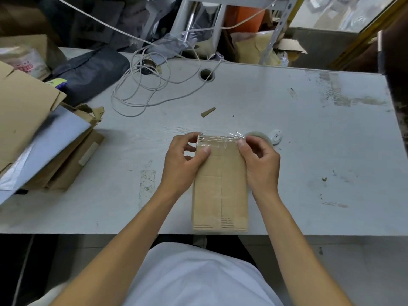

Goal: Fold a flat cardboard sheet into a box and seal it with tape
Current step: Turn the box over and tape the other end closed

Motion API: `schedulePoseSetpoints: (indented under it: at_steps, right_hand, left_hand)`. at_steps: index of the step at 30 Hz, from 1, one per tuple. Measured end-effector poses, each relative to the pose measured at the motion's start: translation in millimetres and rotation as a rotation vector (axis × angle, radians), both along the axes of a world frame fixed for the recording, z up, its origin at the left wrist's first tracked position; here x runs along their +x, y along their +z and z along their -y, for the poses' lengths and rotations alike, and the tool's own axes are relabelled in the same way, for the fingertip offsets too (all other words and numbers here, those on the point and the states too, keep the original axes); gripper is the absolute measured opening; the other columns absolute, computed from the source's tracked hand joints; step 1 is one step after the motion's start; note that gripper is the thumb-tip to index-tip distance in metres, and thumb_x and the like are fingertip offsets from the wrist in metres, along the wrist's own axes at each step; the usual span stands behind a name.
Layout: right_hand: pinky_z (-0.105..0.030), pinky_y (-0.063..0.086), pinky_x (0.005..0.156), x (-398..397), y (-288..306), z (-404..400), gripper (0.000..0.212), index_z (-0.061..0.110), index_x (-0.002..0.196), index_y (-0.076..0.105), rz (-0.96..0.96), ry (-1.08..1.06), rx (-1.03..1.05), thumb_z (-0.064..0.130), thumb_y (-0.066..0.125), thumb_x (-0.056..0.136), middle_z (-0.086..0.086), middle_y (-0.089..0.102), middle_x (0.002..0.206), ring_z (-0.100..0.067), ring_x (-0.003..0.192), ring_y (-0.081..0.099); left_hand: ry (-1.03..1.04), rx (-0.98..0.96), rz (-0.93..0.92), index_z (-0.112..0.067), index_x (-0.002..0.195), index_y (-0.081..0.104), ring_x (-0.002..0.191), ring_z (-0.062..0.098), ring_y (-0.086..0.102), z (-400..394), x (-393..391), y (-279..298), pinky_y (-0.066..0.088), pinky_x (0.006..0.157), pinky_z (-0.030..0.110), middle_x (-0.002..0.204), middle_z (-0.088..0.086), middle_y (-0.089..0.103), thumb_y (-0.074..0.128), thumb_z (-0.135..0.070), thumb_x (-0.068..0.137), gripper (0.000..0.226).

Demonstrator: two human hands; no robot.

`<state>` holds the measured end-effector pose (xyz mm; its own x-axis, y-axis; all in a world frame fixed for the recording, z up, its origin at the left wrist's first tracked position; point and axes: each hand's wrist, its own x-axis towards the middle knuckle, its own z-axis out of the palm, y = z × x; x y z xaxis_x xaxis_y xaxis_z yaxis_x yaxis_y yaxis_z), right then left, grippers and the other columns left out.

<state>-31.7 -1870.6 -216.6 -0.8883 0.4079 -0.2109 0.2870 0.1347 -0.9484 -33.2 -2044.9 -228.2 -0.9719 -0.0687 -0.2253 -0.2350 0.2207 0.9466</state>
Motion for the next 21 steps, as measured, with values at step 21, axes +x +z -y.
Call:
schedulePoseSetpoints:
  at_steps: [21]
  right_hand:
    - [-0.021, 0.046, 0.08, 15.0, -14.5, -7.6, 0.02, 0.014, 0.094, 0.073, 0.039, 0.347, -0.079, 0.026, 0.06, 0.084, -0.002, 0.065, 0.098, -0.013, 0.094, 0.061]
  left_hand:
    - [-0.004, 0.254, 0.103, -0.014, 0.083, 0.068, 0.086, 0.013, 0.065, 3.7, 7.8, -8.6, 0.049, 0.079, 0.021, 0.087, -0.005, 0.07, 0.074, -0.027, 0.075, 0.017]
